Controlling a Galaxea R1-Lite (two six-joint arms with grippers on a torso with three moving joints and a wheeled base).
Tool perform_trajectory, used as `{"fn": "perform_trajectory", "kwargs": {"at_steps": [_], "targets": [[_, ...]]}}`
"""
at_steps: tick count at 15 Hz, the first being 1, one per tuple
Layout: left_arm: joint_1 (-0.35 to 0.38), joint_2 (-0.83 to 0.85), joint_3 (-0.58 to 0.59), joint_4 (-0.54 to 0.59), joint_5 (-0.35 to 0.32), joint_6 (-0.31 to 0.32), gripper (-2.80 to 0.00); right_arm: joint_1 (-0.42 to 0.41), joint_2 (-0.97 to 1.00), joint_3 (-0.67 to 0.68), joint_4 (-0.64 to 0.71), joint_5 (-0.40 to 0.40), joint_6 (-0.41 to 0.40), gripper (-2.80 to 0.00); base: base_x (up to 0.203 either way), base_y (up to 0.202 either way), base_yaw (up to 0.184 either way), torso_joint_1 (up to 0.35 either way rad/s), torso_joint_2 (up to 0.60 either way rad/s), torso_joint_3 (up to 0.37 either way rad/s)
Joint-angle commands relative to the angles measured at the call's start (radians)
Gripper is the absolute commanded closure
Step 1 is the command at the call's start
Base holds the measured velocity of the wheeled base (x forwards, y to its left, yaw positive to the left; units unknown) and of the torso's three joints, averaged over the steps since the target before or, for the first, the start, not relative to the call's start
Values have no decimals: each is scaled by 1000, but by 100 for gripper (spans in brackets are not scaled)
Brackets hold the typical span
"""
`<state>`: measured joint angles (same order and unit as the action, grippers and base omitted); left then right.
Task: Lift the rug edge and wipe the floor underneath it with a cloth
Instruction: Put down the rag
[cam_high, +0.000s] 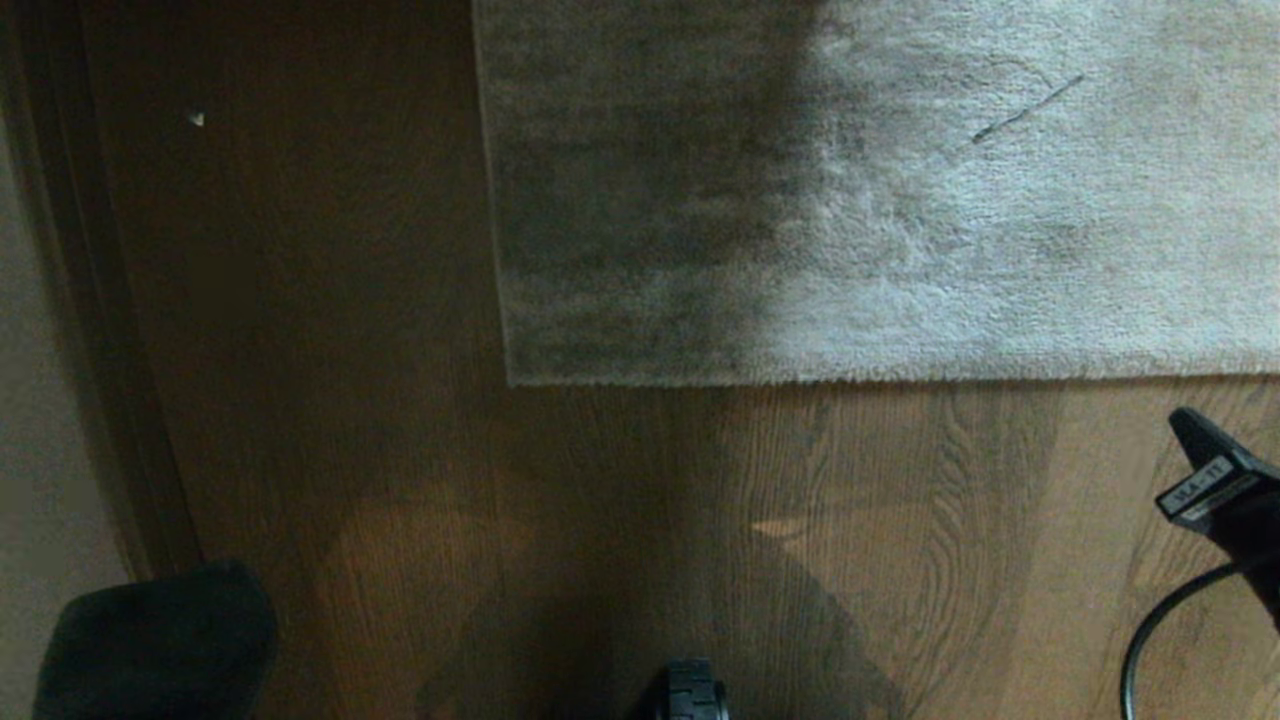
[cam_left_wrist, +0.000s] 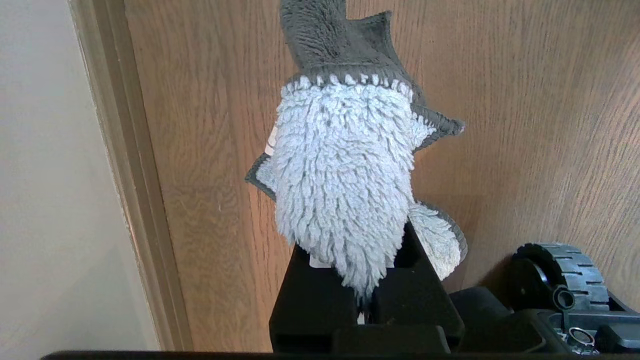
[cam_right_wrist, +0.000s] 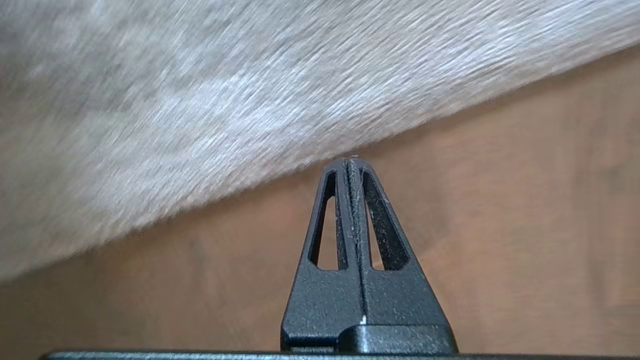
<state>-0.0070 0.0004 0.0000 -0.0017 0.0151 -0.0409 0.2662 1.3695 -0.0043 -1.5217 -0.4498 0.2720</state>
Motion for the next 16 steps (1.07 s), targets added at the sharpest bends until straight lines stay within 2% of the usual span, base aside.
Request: {"fn": "perform_trajectory", "kwargs": {"at_steps": [1, 16], "targets": [[-1, 0, 0, 0, 0, -1, 0, -21, -44, 4, -46, -3, 1, 0, 0, 0, 0, 0, 0, 0], [1, 0, 0, 0, 0, 0, 0, -41, -107, 4, -43, -1, -30, 0, 0, 0, 0, 0, 0, 0]]}}
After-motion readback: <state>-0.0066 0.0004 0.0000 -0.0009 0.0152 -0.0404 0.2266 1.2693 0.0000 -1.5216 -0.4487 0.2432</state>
